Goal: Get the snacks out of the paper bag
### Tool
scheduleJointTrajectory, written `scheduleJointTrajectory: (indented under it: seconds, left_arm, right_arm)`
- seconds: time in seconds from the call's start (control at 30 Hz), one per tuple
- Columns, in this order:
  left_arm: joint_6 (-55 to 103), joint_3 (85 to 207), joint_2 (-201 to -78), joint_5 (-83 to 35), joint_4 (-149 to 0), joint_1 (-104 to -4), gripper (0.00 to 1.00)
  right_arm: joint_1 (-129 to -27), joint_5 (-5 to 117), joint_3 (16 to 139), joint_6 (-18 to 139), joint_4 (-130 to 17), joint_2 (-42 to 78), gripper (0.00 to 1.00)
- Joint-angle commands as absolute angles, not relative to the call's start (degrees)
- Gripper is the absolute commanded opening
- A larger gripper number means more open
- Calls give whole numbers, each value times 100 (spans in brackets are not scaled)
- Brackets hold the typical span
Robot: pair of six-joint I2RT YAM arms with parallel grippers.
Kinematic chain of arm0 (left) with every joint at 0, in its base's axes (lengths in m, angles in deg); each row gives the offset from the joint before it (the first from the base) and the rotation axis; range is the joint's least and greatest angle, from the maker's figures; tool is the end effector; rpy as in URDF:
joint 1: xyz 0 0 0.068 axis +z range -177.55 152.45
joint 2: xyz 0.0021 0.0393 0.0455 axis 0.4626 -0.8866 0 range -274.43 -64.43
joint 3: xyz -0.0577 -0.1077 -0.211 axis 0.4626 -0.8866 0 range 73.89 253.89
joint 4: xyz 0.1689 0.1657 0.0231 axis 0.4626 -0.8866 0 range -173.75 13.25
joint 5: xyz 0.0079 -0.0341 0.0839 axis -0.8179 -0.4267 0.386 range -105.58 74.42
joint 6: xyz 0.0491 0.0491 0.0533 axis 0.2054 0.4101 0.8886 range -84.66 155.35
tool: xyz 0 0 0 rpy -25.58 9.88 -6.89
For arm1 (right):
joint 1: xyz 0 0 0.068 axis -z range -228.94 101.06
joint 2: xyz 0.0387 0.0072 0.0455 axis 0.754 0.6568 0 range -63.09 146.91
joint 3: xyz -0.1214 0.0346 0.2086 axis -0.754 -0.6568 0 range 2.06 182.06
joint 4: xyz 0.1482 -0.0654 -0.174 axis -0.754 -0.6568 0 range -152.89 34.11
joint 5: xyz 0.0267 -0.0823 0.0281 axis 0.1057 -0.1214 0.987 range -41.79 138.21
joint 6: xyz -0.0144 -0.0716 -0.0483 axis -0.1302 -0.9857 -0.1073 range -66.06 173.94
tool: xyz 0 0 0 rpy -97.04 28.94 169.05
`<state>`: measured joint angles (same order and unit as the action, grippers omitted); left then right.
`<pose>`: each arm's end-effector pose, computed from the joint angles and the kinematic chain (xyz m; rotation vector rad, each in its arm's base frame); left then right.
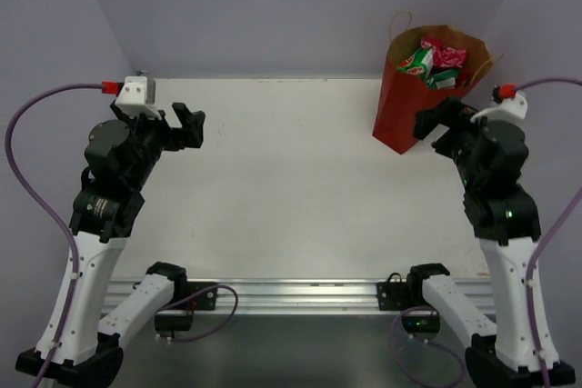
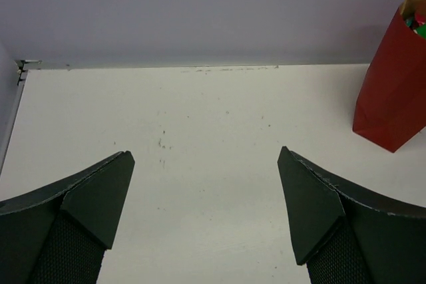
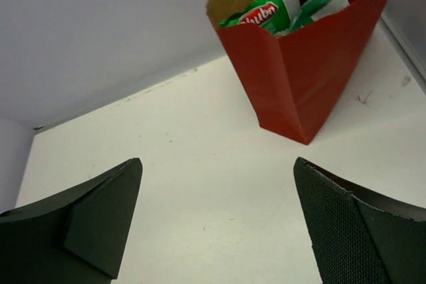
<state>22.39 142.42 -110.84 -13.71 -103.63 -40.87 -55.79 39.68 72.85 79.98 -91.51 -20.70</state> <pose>0.1860 -0.0415 0.4085 -0.0197 1.6635 -0.3214 0.1617 0.0078 0.4095 0.3938 1.6586 0.3026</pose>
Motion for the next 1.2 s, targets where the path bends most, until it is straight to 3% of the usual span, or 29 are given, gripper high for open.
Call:
scheduleJointTrajectory:
  seconds: [0.0,0.13,0.27,0.5,0.83,1.07,1.1,1.17]
  left_arm:
    - [2146,14271,-11013,-1610,-10321,-4118,100]
    - [2111,14139,-10996,-1839,-10268,-4118,100]
    - [2137,13999,-10987,-1883,-10242,-4118,100]
    - [2234,13796,-11013,-1936,-10154,-4135,100]
    - [2427,13735,-11040,-1787,-10119,-4214,100]
    - [2489,13744,-11049,-1725,-10110,-4241,100]
    - [2489,13752,-11057,-1734,-10101,-4241,100]
    - [2497,13770,-11066,-1743,-10110,-4249,100]
  right_arm:
    - [-5597,3241,7887,8505,-9229,-1012,99]
    - [-5519,3019,8763,7859,-8534,324,98]
    - [-5308,3921,9846,6864,-8322,2105,94]
    - [-5167,4786,11262,5658,-8840,3875,88]
    - [-4956,5638,10639,5060,-8656,3807,85]
    - [-4956,5700,10455,4797,-8929,3956,63]
    - [-4956,5657,10437,4779,-8955,3974,54]
    - [-4956,5700,10411,4717,-9016,3948,45]
